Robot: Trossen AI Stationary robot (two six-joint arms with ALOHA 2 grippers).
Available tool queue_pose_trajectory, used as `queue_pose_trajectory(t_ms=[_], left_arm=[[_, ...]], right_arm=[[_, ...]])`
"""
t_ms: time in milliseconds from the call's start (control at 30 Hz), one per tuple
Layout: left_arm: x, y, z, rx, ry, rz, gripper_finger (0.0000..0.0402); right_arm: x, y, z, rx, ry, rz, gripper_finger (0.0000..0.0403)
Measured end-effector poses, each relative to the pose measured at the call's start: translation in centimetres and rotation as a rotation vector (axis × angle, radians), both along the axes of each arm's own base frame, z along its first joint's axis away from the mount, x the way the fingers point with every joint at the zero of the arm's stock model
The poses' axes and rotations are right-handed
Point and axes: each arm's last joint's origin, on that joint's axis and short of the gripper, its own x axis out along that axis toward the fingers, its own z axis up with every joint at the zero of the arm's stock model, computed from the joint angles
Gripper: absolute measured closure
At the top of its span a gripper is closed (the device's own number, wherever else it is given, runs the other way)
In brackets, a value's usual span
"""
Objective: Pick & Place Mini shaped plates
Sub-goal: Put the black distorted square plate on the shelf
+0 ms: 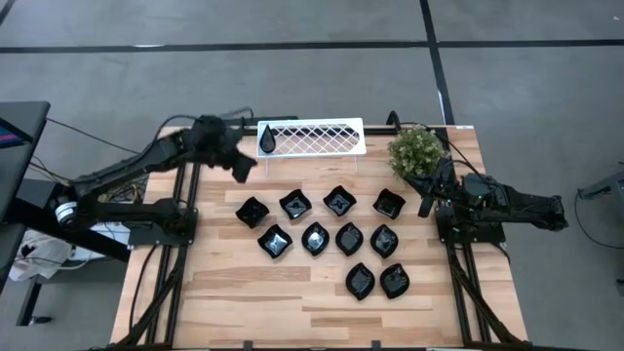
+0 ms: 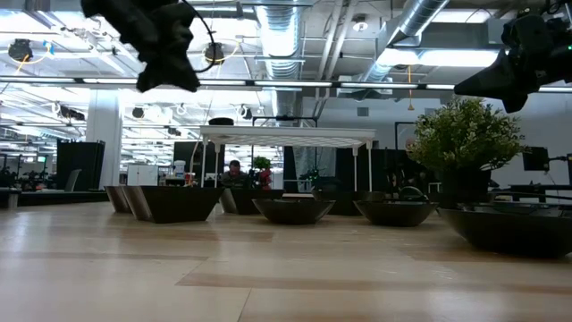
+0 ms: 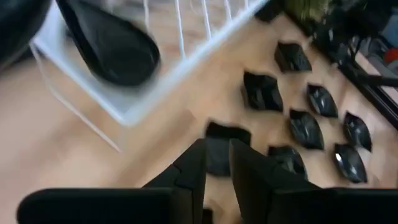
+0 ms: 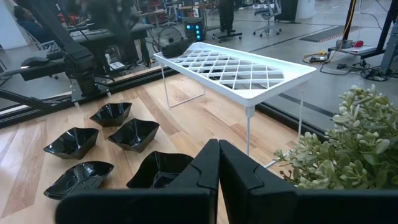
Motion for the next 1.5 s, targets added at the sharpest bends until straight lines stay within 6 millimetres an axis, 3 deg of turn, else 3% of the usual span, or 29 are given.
queue_pose_trajectory(t_ms=[200,367,800,1167,1500], left_arm=[[-0.4,-3.3,-2.8,-0.122,0.062,0.118,0.0318],[-1.0,-4.6,-4.9,-0.177,0.119,0.178,0.0293],[-3.2,-5.0,-9.4,-0.124,0.294,0.197,0.0219],[-2.9,-5.0,-11.8,-0.121,0.429,0.046,0.0215],[-2.4,-4.9,-13.8,-0.173,0.524,0.019,0.0215]], right_arm=[[0.0,0.0,0.0,0.000,0.000,0.000,0.0401],[0.0,0.0,0.0,0.000,0.001,0.000,0.0401],[0.0,0.0,-0.1,0.000,0.008,0.000,0.0401],[0.0,0.0,-0.1,0.000,0.007,0.000,0.0401],[0.0,0.0,-0.1,0.000,0.007,0.000,0.0401]])
